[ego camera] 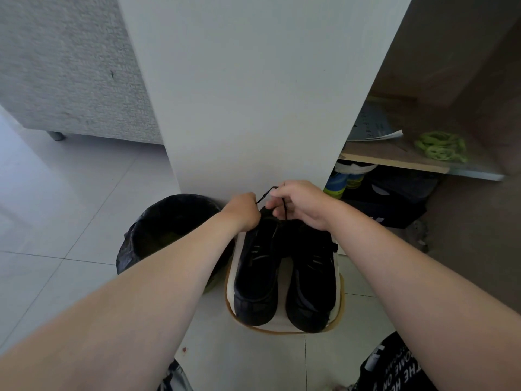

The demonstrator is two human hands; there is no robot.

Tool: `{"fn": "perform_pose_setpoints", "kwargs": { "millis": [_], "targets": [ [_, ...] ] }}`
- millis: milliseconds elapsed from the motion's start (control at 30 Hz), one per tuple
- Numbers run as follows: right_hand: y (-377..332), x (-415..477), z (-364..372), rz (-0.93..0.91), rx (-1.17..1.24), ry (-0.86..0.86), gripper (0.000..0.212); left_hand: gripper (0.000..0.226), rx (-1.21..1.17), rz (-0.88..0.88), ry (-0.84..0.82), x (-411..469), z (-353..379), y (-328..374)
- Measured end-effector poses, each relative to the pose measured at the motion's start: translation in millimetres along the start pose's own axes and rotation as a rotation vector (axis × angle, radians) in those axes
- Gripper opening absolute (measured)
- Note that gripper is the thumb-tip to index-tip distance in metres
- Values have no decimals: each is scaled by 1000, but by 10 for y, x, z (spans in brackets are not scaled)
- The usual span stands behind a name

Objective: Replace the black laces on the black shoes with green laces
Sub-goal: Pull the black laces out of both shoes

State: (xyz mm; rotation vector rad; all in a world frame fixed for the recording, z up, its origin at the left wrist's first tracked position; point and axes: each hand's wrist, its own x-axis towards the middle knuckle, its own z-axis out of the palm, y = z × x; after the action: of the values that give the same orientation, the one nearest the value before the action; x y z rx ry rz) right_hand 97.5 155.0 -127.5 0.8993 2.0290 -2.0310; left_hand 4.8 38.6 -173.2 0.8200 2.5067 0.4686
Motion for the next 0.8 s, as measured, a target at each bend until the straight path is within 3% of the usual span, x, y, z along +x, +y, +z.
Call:
{"fn": "perform_pose_setpoints", "kwargs": {
  "millis": [233, 333, 433, 600, 733, 800],
  "targets": [
    [73, 94, 19, -276, -260, 270, 29, 3, -193, 251, 104, -50, -146, 145],
    [69, 133, 45, -328, -294, 354, 23, 12, -364, 139, 112, -20, -232, 184],
    [175, 142, 16, -258, -436, 252, 11, 20, -451, 45, 112, -2, -228, 143],
    [299, 139, -26, -75, -574, 97, 31, 22, -631, -140, 143, -56, -266, 143],
    [155, 106, -28, -219, -573, 305, 32, 20, -483, -99, 57, -87, -316, 54],
    [47, 96, -21, -334, -449, 386, 31, 19, -442, -97, 36, -68, -316, 22]
  ]
}}
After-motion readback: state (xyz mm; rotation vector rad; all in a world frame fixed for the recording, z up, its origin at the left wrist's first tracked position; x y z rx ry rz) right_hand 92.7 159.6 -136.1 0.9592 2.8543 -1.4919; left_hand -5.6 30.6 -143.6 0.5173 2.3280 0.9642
